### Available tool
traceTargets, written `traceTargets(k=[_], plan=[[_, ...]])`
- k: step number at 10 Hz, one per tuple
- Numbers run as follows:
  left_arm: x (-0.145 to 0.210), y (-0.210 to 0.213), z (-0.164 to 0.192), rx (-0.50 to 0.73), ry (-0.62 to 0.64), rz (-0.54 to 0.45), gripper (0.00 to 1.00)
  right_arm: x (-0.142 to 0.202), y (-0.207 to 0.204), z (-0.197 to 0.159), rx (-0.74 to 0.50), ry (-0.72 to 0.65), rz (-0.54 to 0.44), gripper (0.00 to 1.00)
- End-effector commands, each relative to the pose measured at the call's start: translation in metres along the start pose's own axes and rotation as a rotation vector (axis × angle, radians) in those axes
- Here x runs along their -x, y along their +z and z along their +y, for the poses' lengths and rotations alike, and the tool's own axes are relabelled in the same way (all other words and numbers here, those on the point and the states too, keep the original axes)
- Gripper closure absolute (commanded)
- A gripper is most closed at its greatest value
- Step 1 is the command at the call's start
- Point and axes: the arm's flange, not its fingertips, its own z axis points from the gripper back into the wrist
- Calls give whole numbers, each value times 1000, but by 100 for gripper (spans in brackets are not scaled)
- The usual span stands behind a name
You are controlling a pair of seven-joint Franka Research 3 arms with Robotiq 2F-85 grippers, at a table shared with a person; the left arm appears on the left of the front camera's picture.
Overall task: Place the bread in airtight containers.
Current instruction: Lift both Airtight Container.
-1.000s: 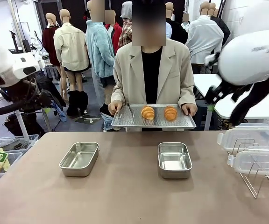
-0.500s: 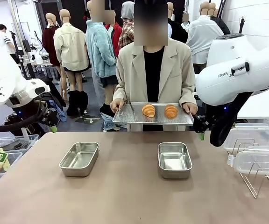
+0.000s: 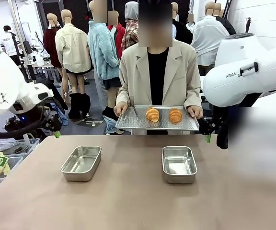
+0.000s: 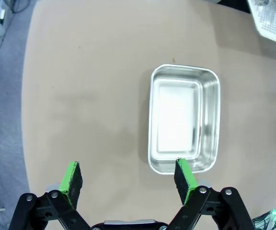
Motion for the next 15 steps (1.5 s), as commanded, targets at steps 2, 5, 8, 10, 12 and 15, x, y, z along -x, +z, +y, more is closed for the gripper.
traceTargets(k=[2, 5, 8, 10, 12, 15], plan=[[-14, -62, -3, 4, -17, 86, 0, -27, -53, 46, -49, 32, 21, 0], [-22, -101, -4, -29, -4, 147, 0, -33, -109, 68, -51, -15, 49, 0], [-26, -126, -6, -42, -4, 183, 0, -38, -139, 70, -75, -19, 64, 0], [-26, -142, -4, -64, -6, 211, 0, -42, -152, 62, -120, -90, 35, 0], [-28, -147, -4, -40, -4, 232, 0, -47, -155, 59, -135, -124, 20, 6], [-25, -158, -11, -15, -39, 264, 37, -51, -160, 59, -134, -140, 32, 59]])
